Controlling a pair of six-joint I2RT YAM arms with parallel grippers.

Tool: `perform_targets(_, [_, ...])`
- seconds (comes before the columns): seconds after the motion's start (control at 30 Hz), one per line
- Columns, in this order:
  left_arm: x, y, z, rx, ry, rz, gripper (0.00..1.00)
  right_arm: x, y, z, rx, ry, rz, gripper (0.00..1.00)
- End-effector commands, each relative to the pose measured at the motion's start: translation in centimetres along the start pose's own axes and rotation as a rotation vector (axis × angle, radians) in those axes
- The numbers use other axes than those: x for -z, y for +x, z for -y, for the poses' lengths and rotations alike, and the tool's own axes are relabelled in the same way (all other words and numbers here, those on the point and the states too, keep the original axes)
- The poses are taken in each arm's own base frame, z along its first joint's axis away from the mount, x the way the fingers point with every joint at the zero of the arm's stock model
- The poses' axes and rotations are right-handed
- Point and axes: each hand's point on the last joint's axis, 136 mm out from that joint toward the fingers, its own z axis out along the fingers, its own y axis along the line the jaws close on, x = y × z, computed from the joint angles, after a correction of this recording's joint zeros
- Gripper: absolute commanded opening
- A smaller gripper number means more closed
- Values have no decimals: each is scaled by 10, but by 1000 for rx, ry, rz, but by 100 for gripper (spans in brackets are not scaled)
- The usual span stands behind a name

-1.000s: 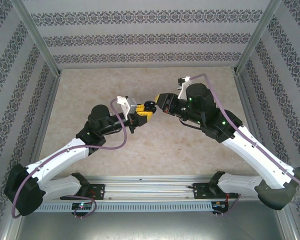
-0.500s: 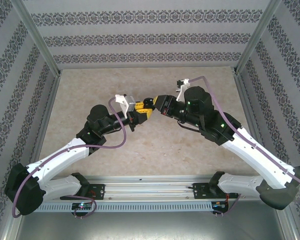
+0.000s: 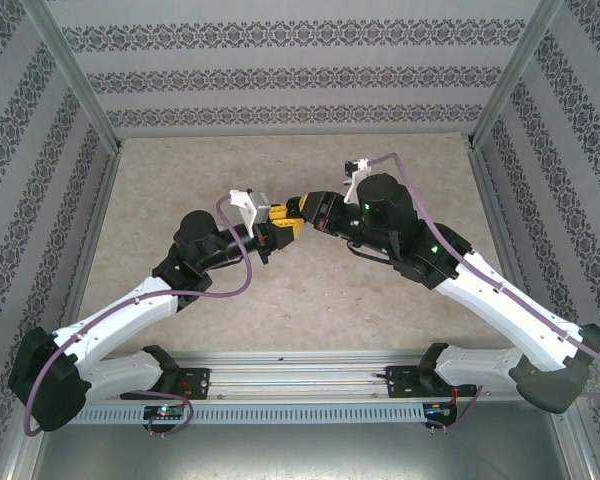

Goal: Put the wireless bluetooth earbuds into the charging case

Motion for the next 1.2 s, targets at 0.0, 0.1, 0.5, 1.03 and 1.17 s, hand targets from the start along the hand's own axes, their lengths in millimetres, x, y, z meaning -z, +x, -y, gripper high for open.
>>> perform_targets(0.0, [4, -21, 13, -22, 32, 76, 0, -1, 2, 0, 13, 18, -2, 15])
perform_targets(0.1, [5, -22, 13, -25, 29, 78, 0, -2, 6, 5, 20, 41, -13, 15])
perform_targets(0.5, [3, -23, 13, -19, 34, 89, 0, -11, 16, 8, 26, 70, -65, 16])
perform_targets(1.03, [3, -26, 15, -22, 50, 91, 0, -13, 23, 28, -8, 179, -100, 23])
perform_targets(1.17, [4, -26, 16, -22, 52, 93, 0, -12, 21, 28, 0, 189, -101, 25])
